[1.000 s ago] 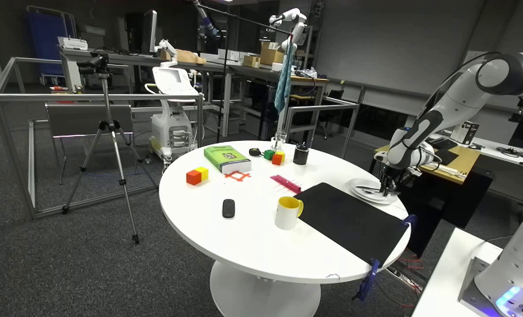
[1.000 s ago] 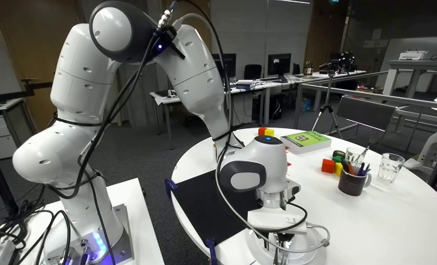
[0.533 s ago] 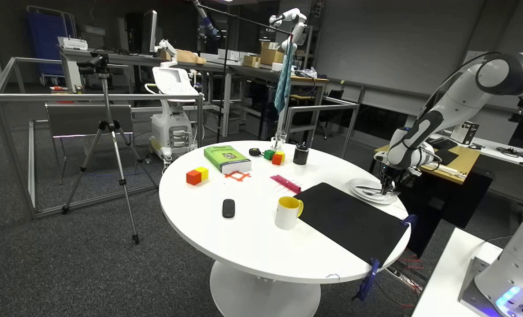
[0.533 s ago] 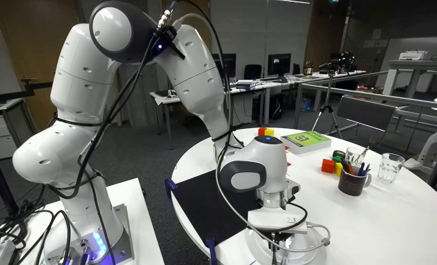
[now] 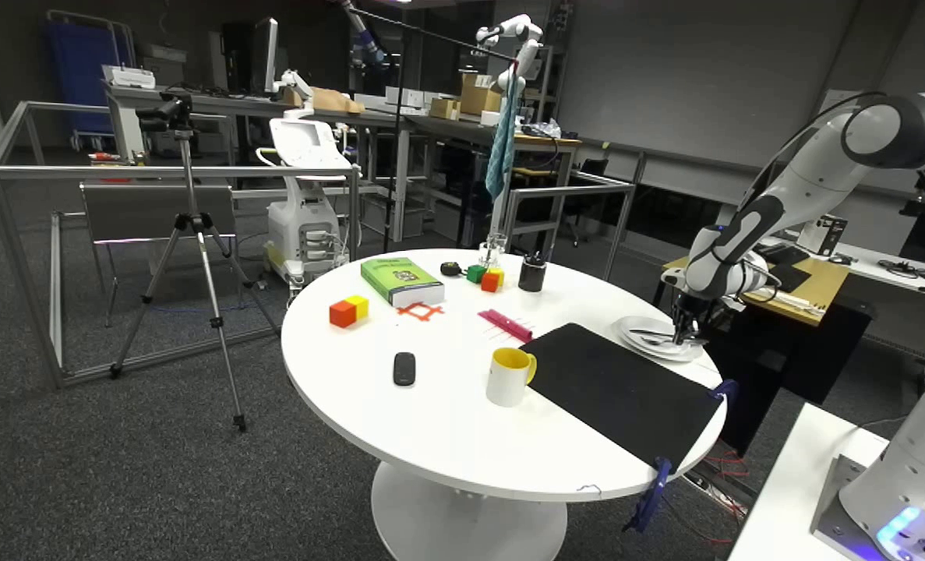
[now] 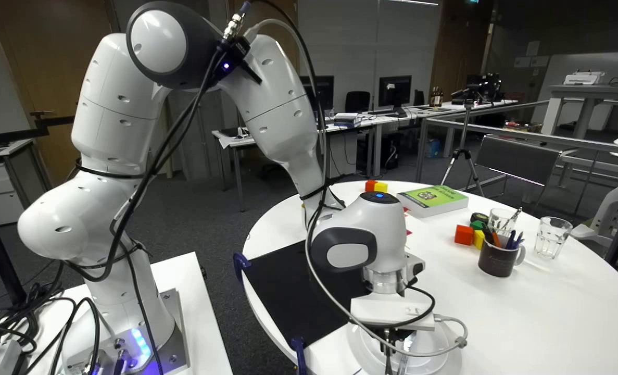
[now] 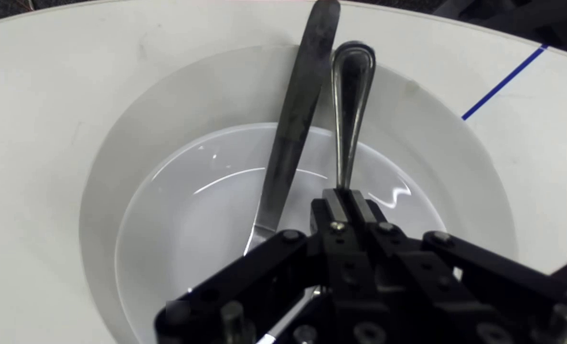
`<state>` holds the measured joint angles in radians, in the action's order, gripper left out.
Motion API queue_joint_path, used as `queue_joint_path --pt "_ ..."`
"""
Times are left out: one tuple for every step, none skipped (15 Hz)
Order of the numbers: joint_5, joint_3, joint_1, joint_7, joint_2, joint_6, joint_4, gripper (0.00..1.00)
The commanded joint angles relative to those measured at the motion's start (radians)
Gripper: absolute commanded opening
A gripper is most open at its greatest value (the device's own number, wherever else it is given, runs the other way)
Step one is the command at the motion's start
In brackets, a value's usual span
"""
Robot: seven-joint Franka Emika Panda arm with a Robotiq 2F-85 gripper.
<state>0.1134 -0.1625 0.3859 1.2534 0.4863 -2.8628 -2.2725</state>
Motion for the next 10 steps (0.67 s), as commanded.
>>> queue_joint_path --pt "-0.003 0.036 0.045 0.000 -0.019 -0.005 0.008 0.02" --pt "-0.006 0.043 0.052 0.004 -0.019 -0.005 0.010 0.02" --pt "-0.011 0.050 0.060 0.007 -0.023 -0.001 0.012 0.02" --pt "-0.016 0.058 0.069 0.010 -0.026 0.003 0.014 0.02" --pt "-0.024 0.068 0.079 0.014 -0.031 0.006 0.015 0.02" --pt "-0.033 0.079 0.091 0.018 -0.038 0.011 0.015 0.02" --pt "-0.040 0.090 0.101 0.022 -0.044 0.015 0.015 0.02" --pt "-0.048 0.101 0.110 0.024 -0.053 0.019 0.012 0.02" --pt "-0.054 0.110 0.117 0.027 -0.060 0.017 0.008 0.02" --pt "-0.060 0.120 0.124 0.029 -0.070 0.020 0.004 0.02"
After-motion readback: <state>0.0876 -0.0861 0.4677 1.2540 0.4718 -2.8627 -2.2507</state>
